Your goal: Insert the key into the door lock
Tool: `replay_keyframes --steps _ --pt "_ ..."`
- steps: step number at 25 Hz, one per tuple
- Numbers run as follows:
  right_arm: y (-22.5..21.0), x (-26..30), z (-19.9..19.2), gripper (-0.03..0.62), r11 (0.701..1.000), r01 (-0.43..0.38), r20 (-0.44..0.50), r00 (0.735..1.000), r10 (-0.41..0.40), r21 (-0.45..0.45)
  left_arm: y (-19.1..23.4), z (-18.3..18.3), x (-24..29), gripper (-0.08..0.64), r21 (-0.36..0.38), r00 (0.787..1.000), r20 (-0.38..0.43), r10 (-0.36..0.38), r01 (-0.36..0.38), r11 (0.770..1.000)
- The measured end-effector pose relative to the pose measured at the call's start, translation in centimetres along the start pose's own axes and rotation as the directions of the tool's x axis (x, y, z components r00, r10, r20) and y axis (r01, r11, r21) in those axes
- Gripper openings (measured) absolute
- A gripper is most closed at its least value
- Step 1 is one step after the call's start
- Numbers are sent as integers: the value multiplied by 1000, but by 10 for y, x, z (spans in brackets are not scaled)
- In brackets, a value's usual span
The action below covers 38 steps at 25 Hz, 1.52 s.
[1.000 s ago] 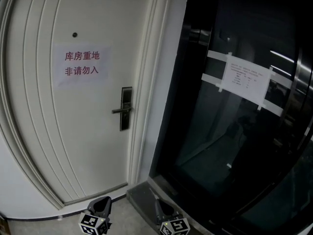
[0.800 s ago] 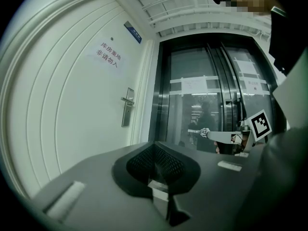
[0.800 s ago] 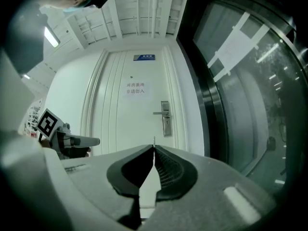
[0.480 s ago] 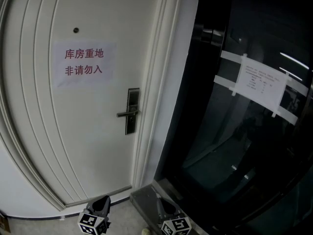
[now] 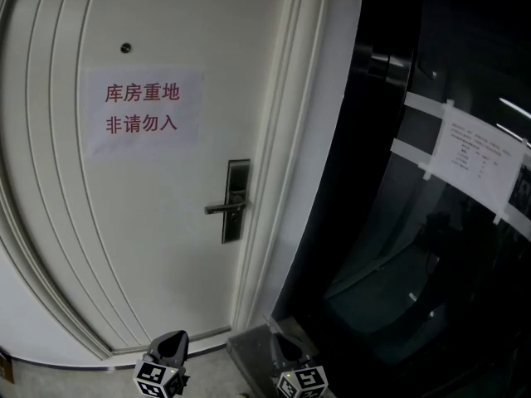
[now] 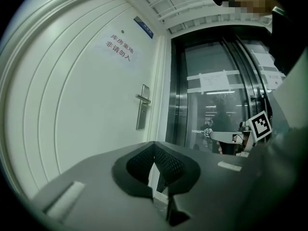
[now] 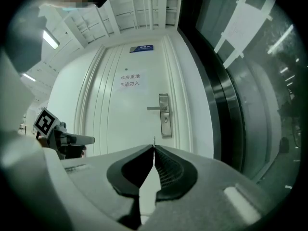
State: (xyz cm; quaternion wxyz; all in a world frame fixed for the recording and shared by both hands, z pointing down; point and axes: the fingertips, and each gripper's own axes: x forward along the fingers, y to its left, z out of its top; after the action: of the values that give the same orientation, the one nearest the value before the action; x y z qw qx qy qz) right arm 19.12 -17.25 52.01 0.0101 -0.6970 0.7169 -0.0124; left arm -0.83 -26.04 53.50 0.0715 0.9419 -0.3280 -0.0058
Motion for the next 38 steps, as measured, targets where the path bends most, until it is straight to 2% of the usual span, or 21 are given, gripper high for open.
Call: replay_keyframes --steps 5,9,15,19,27,30,34,36,38 --pt "-19 37 3 11 999 -45 -4 999 45 8 14 6 23 3 -7 998 9 55 -55 998" --pt "-30 66 0 11 997 -77 -3 997 77 -21 26 5 33 3 -9 995 2 100 -100 995" --pt "-45 111 -1 11 983 -119 -14 993 118 -139 39 8 42 3 -11 988 0 154 -154 988" --pt "-50 136 14 11 967 -146 3 989 150 -209 48 9 43 3 -12 980 4 198 -198 980" --pt "-76 190 61 11 923 -141 74 981 178 -357 65 0 46 3 -10 957 22 291 -290 957" --pt "-80 213 71 11 883 -138 79 978 193 -448 67 -1 48 3 -18 948 29 317 -317 948" --pt "-75 238 78 11 809 -138 72 974 217 -571 66 6 50 3 -20 940 43 339 -338 941" --pt "-72 248 81 11 762 -128 70 973 221 -635 64 11 50 3 -24 937 47 347 -347 938" --pt "-69 259 81 11 693 -100 63 977 206 -714 64 11 49 3 -30 931 49 361 -360 932"
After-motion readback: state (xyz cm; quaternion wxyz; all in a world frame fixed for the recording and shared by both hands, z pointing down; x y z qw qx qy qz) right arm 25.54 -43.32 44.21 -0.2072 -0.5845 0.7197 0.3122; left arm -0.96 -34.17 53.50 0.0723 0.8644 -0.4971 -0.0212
